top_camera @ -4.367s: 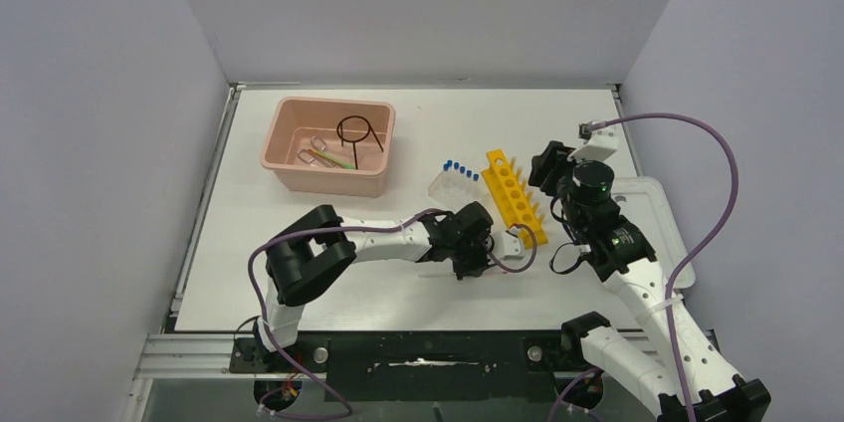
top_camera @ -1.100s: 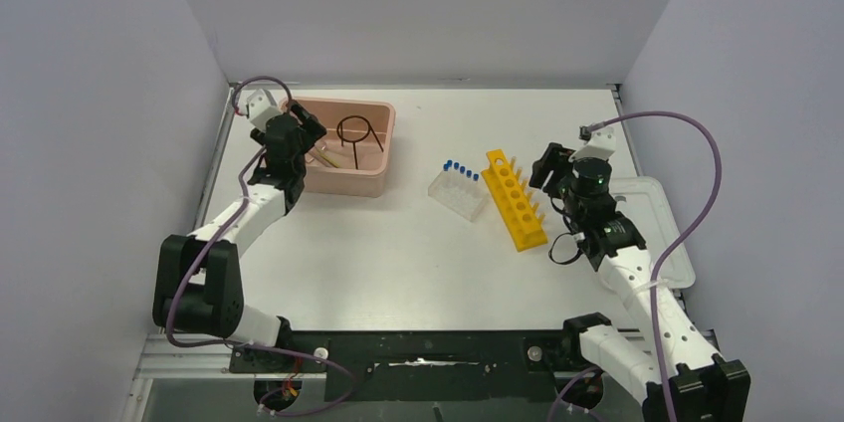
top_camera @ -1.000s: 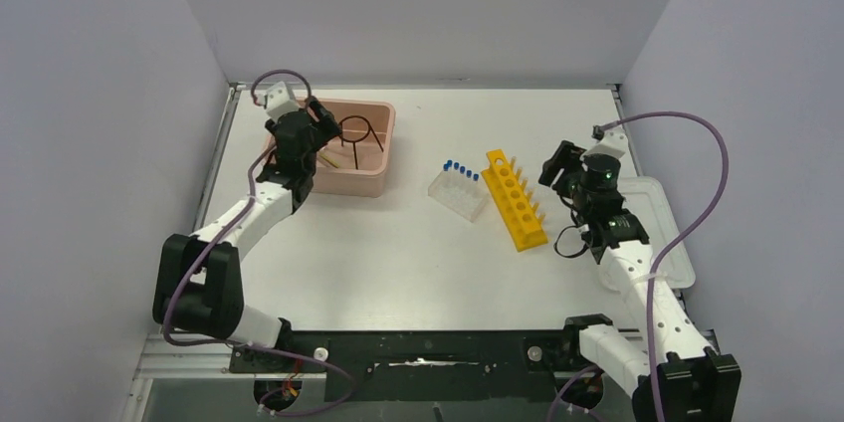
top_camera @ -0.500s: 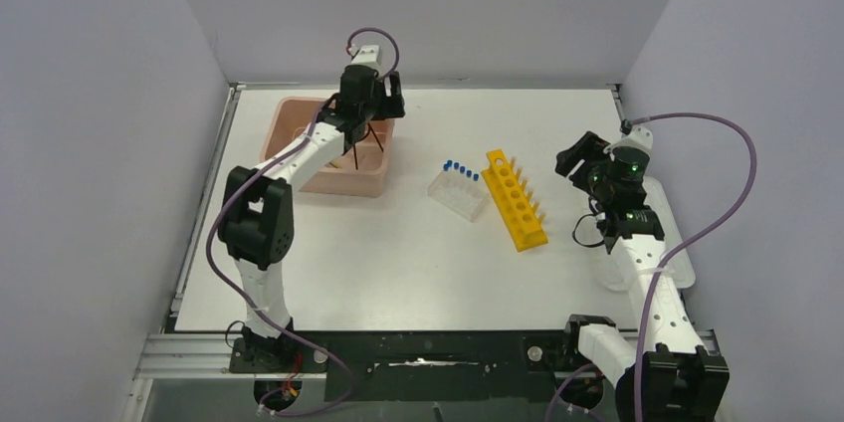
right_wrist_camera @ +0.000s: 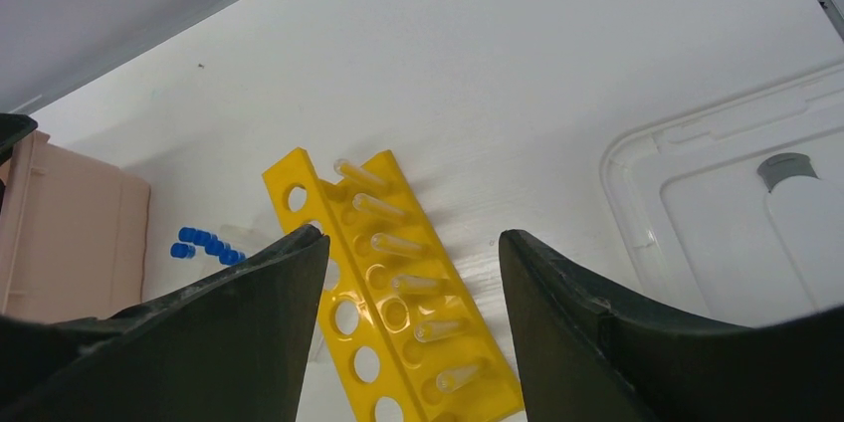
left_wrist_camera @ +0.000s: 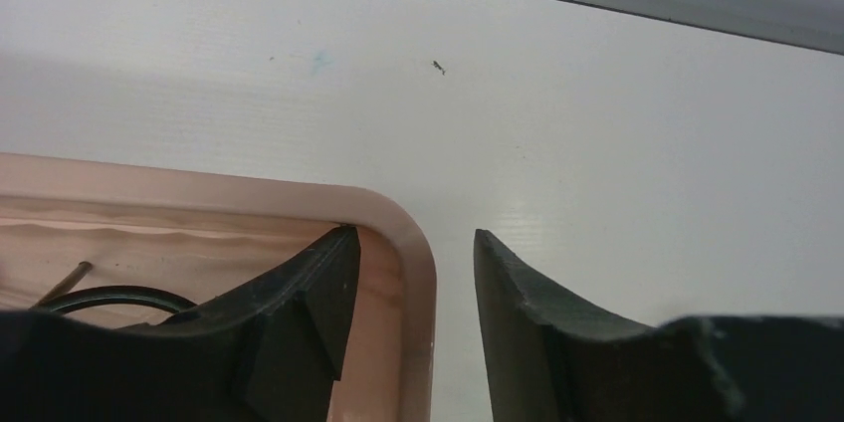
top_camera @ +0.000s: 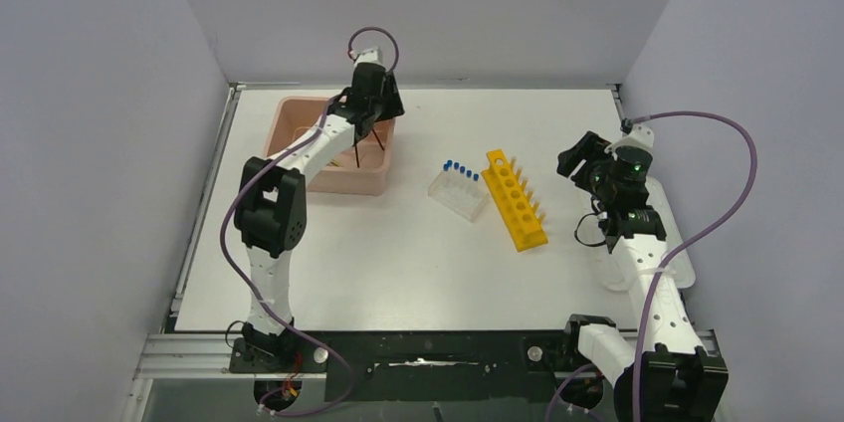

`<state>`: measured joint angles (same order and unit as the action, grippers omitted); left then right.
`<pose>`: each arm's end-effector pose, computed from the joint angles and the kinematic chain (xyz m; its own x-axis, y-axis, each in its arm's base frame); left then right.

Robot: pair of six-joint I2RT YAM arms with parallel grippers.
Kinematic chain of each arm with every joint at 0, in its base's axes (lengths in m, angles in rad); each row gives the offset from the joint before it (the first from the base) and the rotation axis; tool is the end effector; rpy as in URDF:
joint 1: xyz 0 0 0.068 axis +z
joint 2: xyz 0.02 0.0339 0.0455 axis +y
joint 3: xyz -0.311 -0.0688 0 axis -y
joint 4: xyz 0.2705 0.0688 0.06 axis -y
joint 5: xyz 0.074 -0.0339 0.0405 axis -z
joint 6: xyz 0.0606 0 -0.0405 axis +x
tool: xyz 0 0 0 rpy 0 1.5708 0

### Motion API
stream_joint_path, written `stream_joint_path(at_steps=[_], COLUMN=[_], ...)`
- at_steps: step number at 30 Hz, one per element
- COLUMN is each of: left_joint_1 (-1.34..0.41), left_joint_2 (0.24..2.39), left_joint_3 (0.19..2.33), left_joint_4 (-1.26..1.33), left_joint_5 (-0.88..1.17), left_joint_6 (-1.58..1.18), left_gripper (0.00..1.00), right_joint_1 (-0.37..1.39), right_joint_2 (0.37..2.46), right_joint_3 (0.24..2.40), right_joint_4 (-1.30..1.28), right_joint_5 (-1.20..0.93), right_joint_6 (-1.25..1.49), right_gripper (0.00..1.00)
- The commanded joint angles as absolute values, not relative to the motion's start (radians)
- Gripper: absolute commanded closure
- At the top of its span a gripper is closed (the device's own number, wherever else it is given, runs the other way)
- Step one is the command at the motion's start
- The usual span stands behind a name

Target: Organize the chemistry lab equipment

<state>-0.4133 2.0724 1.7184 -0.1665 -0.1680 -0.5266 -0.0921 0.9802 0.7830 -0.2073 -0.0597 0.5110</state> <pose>0.5170 -0.2157 0.2822 -0.5260 -0.3104 -0.7918 -0.0014 0.9313 -0.3641 0.2468 -0.0192 0.3247 -0.3236 0.5201 -0.7904 0.2241 0.8537 0.4701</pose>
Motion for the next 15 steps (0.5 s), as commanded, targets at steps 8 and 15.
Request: stream_joint_path(at_steps=[8,15], left_joint_1=[-0.460,-0.443], left_joint_2=[2.069,1.960], left_joint_3=[1.780,1.647], left_joint_4=[-0.241,-0.248], left_joint_5=[-0.143,-0.070], left_joint_6=[-0.385,-0.215], left_gripper=[0.87,0.95], right_joint_1=[-0.104,-0.103], right_joint_2=[0.978,0.975], right_joint_3=[0.770,0.765], right_joint_4=[-0.157,-0.152], right_joint_5=[-0.093,-0.105], right_joint_6=[0.488,0.492], right_gripper=[0.36,0.36])
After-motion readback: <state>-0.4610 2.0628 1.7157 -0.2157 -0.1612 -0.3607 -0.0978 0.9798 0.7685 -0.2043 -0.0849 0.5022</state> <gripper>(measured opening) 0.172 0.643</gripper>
